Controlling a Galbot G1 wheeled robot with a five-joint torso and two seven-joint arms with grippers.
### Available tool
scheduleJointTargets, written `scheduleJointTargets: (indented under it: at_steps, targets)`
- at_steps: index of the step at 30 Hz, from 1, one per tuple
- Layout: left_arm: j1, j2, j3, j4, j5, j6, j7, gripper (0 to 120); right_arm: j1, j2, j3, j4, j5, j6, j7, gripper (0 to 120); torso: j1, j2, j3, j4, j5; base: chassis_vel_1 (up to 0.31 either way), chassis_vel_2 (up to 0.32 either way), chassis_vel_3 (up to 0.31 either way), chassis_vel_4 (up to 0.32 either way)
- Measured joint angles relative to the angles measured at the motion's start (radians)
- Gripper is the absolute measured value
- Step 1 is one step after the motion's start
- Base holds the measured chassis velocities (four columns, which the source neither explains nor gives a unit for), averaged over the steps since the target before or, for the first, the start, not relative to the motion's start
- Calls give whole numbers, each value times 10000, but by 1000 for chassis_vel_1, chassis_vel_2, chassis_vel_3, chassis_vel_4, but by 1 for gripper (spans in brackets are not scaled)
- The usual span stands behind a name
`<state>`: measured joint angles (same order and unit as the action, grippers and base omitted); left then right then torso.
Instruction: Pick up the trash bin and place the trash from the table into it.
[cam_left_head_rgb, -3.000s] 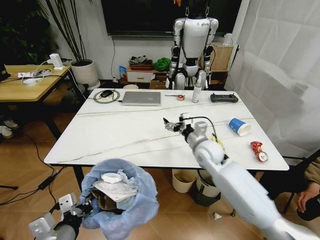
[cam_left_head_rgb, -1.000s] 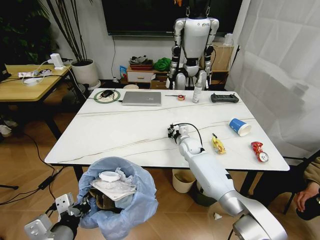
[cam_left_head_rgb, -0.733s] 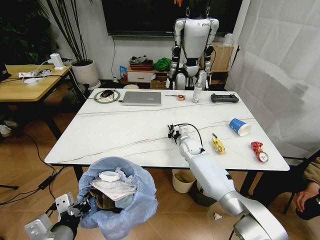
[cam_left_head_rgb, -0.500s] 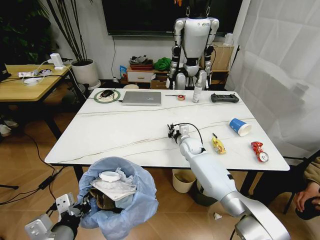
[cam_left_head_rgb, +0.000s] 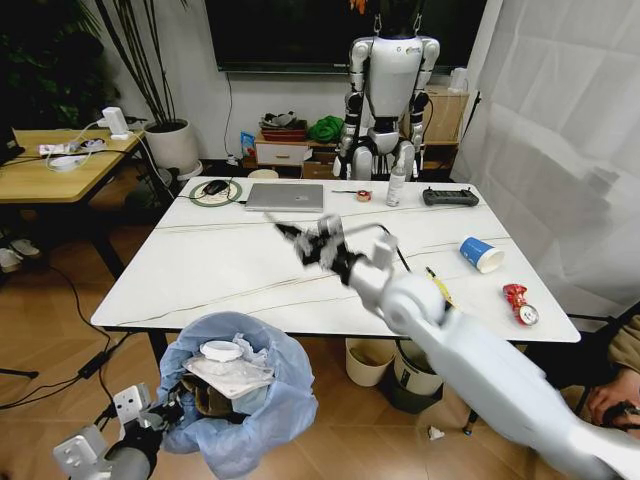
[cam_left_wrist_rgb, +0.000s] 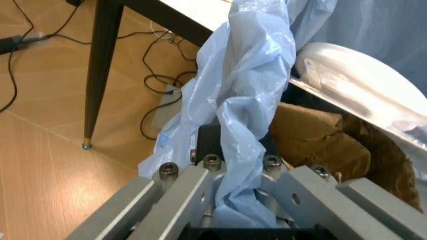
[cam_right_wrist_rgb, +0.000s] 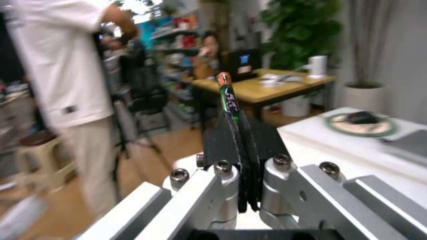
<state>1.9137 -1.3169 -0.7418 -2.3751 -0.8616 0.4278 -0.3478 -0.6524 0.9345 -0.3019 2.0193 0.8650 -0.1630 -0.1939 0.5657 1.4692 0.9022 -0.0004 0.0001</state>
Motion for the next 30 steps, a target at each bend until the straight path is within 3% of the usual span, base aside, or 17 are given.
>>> scheduleJointTargets:
  at_steps: [7,13,20,25,27,30]
  targets:
    - [13,-34,17,-105,-2,23,-6,0,-942,-359,-1126,366,-1280,172,1,0,2,0,1,5,0,0,0,0,0]
    - [6,-77,99,-171,-59,47,-26,0,-1295,-289,-1295,105,-1913,142,84,0,3,-3,2,4,0,0,0,0,0]
    - [-20,-128,254,-143,-74,62,-46,0,-1461,-310,-1159,-2,-2000,64,256,22,4,-3,3,5,-1,0,0,0,0]
    - [-36,-163,414,-37,-77,67,-52,0,-1951,-336,-775,110,-2031,-36,430,46,4,-3,3,2,0,0,0,0,0]
    - [-34,-162,428,-21,-77,68,-54,0,-1994,-338,-726,127,-2032,-53,460,47,4,-2,2,3,0,0,0,0,0]
    - [-65,-118,489,52,-92,64,-52,0,-2295,-305,91,299,-1947,-184,820,62,4,-2,2,3,-1,0,0,0,0]
